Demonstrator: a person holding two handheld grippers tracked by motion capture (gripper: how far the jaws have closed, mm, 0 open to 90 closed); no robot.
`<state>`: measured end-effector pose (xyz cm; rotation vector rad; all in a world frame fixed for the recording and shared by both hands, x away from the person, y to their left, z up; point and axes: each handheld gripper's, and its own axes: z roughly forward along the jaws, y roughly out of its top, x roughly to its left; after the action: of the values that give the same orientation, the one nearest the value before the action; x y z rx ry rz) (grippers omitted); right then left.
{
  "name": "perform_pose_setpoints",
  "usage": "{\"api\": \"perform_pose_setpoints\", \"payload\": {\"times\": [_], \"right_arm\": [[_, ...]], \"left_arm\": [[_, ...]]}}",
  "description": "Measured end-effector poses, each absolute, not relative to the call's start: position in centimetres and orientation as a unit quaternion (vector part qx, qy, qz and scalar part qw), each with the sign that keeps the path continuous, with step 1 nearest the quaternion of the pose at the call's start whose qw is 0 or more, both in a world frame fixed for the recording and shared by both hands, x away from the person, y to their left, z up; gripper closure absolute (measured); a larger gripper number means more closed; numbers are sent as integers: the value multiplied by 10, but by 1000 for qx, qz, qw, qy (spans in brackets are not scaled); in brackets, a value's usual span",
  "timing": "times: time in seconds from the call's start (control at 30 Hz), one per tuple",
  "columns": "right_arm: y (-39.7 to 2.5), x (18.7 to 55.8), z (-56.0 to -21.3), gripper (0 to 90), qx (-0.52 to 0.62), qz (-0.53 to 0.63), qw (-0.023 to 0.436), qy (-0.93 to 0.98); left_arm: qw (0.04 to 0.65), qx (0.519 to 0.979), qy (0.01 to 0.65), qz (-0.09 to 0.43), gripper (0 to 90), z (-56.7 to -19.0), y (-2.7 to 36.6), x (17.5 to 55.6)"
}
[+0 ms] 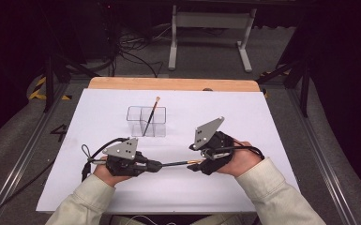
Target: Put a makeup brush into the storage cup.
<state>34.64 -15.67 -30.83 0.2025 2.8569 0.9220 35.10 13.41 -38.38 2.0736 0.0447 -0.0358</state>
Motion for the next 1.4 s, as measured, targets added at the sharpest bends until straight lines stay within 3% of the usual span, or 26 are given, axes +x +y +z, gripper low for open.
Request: {"api": "perform_pose_setpoints", "payload": {"times": [0.67,0.97,1.4], "right_arm": [[-196,337,-319,398,99,415,88,900],[-207,336,-327,488,102,458,64,881],[-209,331,-327,771,70,487,53,869]], "left_arm": [[546,837,-2,-16,848,-385,140,351],[554,832,-5,-18,848,-385,141,351],[555,832,-2,-16,848,-388,141,353]]}}
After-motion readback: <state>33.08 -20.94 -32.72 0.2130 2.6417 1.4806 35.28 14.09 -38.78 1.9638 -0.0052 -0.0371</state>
